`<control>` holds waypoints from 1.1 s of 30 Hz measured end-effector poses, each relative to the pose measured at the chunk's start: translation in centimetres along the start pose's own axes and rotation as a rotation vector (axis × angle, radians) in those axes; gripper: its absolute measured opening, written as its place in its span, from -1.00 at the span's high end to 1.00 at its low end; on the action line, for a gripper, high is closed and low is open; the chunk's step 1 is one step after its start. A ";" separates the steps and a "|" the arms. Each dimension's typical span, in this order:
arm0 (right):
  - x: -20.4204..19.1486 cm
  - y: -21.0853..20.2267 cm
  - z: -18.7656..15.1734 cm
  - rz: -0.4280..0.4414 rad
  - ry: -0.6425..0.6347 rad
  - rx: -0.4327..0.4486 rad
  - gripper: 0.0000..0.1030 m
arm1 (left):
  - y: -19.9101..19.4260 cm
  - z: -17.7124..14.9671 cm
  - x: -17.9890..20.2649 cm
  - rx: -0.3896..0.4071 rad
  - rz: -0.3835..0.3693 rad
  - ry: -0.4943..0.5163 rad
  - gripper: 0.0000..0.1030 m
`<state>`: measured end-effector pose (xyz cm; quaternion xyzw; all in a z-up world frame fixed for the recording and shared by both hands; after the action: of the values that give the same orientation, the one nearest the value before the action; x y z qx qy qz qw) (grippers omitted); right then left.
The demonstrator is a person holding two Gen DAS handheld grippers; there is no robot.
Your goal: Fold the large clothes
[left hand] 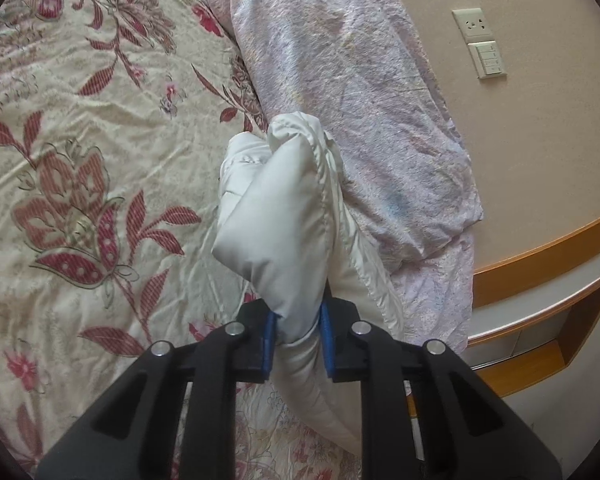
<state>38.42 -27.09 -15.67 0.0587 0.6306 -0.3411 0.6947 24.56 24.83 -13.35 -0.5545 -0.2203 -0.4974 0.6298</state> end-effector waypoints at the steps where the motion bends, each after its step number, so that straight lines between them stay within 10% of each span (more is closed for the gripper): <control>1: -0.4 -0.3 -0.7 0.003 -0.016 -0.012 0.59 | -1.0 0.1 -0.4 0.001 -0.001 0.000 0.65; 21: 1.3 -5.0 -13.5 -0.110 -0.262 -0.159 0.38 | -13.0 -2.1 -10.6 0.017 0.096 -0.036 0.44; 25: 1.1 -7.0 -12.5 -0.271 -0.409 -0.042 -0.14 | -12.9 -2.1 -11.0 0.033 0.125 -0.014 0.12; 29: -1.2 -9.6 -10.0 -0.476 -0.601 0.199 -0.17 | -13.0 -1.8 -10.9 0.050 0.134 0.025 -0.28; 33: -8.0 -7.1 -10.9 -0.399 -0.816 0.211 -0.17 | -12.4 -1.9 -10.9 0.040 0.132 0.034 -0.34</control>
<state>25.60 -23.73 -8.02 -0.1323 0.2665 -0.5253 0.7972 8.83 28.59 -16.97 -0.5465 -0.1824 -0.4594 0.6760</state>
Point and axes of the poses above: each gripper's, at about its wrist camera, not at the fingertips, and y roughly the way its jaws point, x to its right, z to its top, the point moved 10 cm from there along y, roughly the way its jaws point, and after that the axes turned 4 degrees about z, right-handed, at the moved point
